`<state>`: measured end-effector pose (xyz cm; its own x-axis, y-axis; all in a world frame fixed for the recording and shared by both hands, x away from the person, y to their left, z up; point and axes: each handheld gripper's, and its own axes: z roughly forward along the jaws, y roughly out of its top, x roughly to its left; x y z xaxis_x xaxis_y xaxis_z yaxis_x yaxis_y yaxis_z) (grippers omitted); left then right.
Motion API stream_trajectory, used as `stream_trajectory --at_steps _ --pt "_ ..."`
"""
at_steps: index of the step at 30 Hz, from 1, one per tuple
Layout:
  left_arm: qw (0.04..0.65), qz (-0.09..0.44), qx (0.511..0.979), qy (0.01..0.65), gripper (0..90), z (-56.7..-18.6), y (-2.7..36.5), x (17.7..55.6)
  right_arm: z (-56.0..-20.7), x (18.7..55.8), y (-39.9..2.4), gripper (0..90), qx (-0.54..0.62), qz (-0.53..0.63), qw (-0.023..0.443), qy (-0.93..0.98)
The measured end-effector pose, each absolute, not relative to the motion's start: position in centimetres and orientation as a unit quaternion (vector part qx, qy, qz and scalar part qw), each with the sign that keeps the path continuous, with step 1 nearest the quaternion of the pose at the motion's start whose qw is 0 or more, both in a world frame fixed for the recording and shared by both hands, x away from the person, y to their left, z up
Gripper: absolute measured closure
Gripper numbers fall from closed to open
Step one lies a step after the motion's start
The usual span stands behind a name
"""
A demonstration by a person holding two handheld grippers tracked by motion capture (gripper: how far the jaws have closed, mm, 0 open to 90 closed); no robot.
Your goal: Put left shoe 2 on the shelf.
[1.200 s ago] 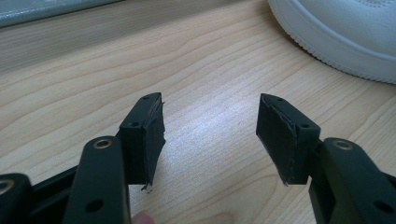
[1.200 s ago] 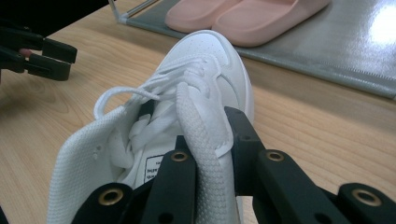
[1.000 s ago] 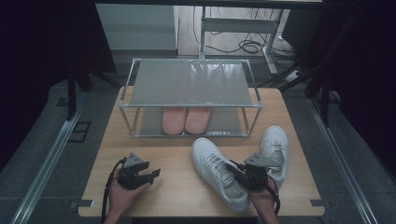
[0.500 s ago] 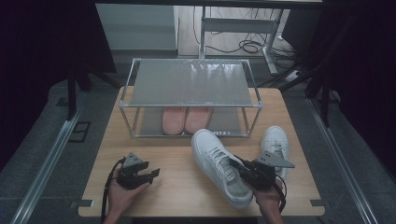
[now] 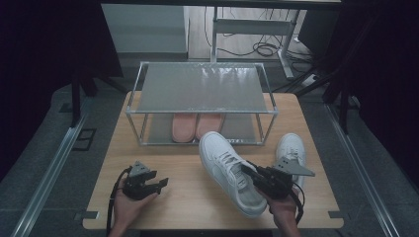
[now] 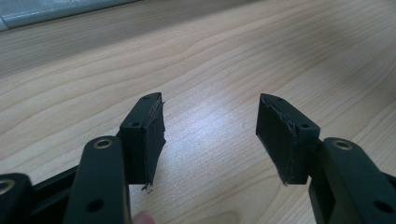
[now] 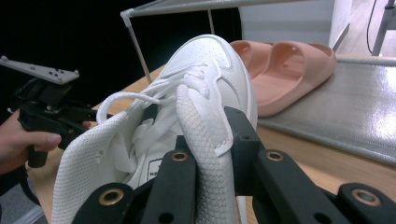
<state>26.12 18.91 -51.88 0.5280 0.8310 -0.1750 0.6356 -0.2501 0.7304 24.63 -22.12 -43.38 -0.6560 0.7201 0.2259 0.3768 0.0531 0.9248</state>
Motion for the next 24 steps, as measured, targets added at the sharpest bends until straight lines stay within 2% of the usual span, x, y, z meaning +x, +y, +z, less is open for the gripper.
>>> stream_trajectory --at_steps 11,24 --pt "0.393 0.125 0.781 0.469 42.2 -51.8 18.9 26.1 -42.2 24.8 -21.8 83.1 0.382 0.589 0.148 0.696" --pt "0.393 0.126 0.781 0.468 42.2 -51.8 19.0 26.1 -39.0 25.4 -21.6 83.1 0.368 0.614 0.159 0.68"
